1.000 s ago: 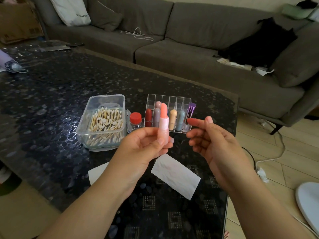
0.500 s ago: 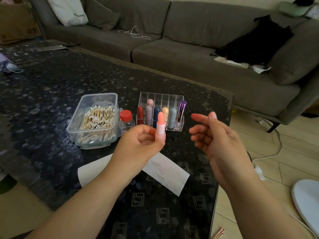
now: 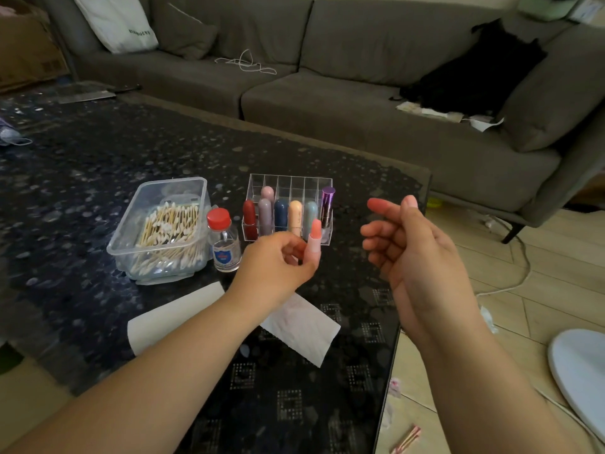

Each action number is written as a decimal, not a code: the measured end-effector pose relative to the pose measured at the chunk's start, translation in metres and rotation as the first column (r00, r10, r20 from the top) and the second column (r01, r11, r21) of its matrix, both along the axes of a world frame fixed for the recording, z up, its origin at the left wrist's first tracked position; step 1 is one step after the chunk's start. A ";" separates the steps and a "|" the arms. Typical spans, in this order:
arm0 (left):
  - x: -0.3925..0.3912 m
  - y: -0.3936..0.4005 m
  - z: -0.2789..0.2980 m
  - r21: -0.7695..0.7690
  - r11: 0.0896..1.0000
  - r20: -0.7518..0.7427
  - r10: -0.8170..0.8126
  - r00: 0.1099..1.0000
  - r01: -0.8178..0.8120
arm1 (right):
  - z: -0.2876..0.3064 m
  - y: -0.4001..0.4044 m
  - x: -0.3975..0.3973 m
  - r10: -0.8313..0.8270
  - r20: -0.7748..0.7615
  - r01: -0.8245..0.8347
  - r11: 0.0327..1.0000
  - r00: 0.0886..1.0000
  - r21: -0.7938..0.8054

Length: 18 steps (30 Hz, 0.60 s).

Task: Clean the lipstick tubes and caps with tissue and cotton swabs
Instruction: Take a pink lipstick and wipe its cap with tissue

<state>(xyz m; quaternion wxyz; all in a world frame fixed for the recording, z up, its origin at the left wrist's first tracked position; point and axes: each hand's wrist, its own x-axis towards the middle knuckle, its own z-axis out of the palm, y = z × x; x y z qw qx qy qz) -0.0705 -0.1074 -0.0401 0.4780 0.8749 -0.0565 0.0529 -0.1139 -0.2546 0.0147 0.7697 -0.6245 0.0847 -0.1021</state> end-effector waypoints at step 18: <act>0.003 -0.015 -0.020 0.171 0.985 0.001 -0.036 0.999 0.035 | -0.003 -0.006 0.002 0.024 -0.061 -0.026 0.999 0.998 -0.025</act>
